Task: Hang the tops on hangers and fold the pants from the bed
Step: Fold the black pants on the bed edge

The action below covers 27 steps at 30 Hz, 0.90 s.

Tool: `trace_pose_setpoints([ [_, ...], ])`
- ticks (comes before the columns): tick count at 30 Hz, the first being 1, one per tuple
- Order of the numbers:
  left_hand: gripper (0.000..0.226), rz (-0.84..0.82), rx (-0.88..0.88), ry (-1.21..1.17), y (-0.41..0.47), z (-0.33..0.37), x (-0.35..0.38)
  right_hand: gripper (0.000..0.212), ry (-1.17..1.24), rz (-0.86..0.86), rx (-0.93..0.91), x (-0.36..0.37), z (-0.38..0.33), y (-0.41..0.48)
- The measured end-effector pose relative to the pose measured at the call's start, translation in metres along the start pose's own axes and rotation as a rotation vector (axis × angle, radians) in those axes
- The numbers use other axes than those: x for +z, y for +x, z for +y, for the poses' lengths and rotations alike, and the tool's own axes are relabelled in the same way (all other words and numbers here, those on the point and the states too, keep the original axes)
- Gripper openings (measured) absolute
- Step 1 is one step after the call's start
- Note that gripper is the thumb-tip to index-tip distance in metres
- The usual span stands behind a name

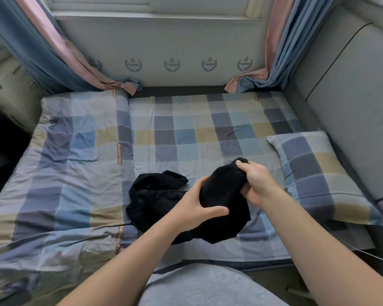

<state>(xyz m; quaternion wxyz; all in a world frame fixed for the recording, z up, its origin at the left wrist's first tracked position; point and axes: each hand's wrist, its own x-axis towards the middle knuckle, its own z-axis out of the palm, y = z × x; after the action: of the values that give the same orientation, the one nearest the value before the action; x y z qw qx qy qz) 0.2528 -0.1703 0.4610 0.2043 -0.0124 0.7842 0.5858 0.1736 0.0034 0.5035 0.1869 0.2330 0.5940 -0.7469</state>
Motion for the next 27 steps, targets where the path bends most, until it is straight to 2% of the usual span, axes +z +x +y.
trace_pose_setpoints([
  [4,0.073,0.206,0.146,-0.014,0.002,0.013,-0.006,0.022,0.067,-0.213,-0.005,0.018,-0.014,-0.035],
  [7,0.048,0.342,0.249,-0.064,0.003,0.022,-0.016,0.025,0.019,-0.358,-0.024,0.022,-0.02,-0.052],
  [10,0.045,0.336,0.243,-0.292,0.003,0.038,-0.031,0.019,-0.154,-0.438,-0.137,0.024,-0.028,-0.061],
  [13,0.034,0.298,0.205,-0.536,0.002,0.056,-0.051,0.018,-0.376,-0.387,-0.376,0.02,-0.035,-0.06],
  [16,0.031,0.295,0.2,-0.587,0.0,0.073,-0.066,0.047,-0.51,-0.377,-0.473,0.017,-0.033,-0.054],
  [19,0.029,0.313,0.208,-0.616,-0.001,0.089,-0.072,0.092,-0.567,-0.467,-0.42,0.021,-0.021,-0.05],
  [20,0.026,0.32,0.211,-0.623,-0.001,0.094,-0.072,0.099,-0.536,-0.523,-0.388,0.025,-0.015,-0.049],
  [23,0.017,0.369,0.192,-0.631,0.004,0.109,-0.069,0.086,-0.513,-0.561,-0.392,0.04,0.003,-0.05],
  [27,0.018,0.398,0.136,-0.632,0.012,0.123,-0.07,0.04,-0.471,-0.507,-0.423,0.057,0.015,-0.047],
])
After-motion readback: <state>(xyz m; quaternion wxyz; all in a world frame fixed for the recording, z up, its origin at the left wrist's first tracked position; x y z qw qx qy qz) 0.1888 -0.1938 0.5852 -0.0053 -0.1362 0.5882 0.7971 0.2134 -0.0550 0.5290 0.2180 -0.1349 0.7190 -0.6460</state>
